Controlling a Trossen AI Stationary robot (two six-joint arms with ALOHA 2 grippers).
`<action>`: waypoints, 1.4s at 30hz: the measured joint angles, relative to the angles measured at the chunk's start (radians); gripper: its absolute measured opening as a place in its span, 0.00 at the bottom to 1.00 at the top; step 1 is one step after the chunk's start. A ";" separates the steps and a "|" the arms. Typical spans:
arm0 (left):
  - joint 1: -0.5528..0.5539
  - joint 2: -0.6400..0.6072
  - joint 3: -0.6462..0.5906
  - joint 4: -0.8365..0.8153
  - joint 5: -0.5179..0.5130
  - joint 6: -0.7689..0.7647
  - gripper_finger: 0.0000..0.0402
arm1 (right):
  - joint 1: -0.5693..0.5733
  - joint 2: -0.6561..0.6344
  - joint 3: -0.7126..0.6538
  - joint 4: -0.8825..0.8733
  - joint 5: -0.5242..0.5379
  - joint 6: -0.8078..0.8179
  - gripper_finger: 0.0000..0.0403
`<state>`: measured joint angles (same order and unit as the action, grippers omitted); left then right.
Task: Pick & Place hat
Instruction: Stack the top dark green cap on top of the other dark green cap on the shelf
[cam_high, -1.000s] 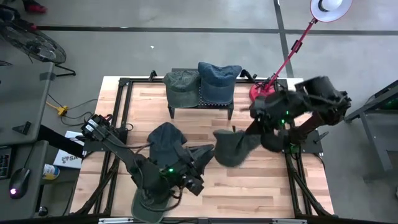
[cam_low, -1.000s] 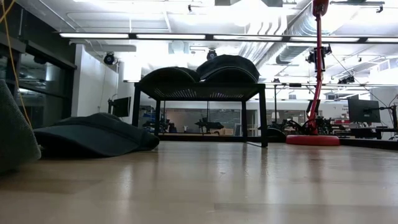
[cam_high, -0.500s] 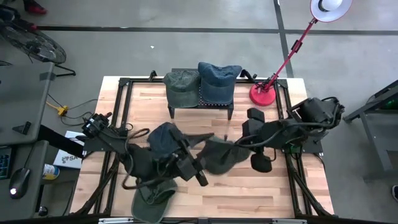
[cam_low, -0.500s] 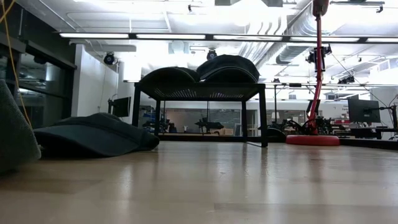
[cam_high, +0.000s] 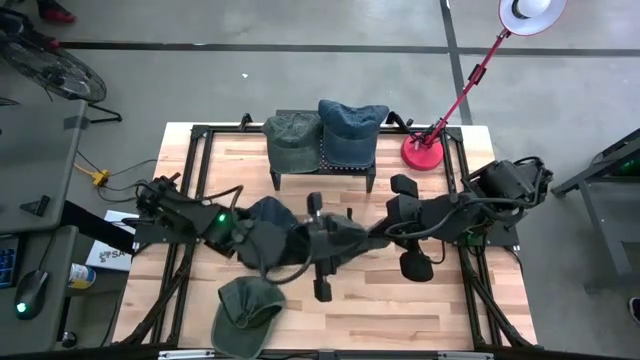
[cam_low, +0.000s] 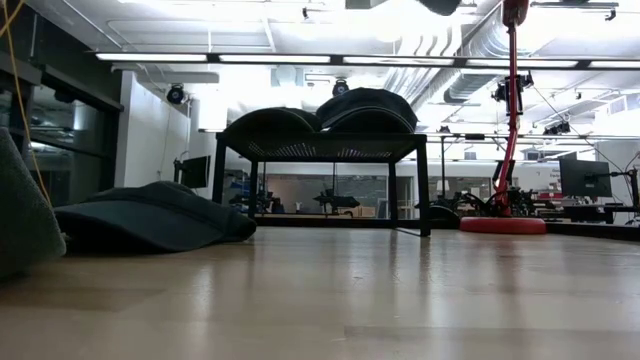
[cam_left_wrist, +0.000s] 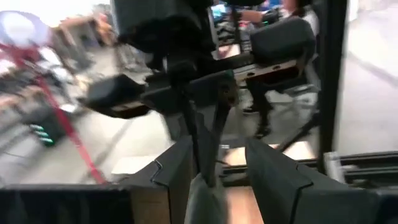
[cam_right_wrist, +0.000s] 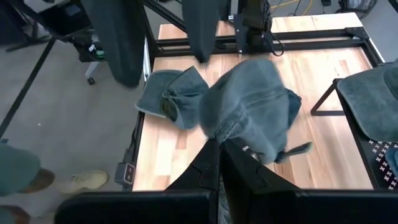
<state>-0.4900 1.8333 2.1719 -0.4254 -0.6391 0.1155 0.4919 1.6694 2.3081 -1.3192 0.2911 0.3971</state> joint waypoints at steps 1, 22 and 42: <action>0.010 0.000 0.000 -0.013 0.030 -0.027 0.36 | 0.000 0.001 0.000 0.000 -0.001 -0.003 0.00; 0.037 0.029 -0.005 -0.150 0.053 -0.173 0.36 | 0.000 0.001 0.000 0.028 -0.009 -0.084 0.00; 0.003 0.040 -0.008 -0.154 -0.154 -0.022 0.52 | 0.000 0.001 0.000 -0.010 -0.048 -0.075 0.00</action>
<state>-0.4866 1.8729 2.1643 -0.5797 -0.7929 0.0936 0.4919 1.6699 2.3077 -1.3289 0.2431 0.3224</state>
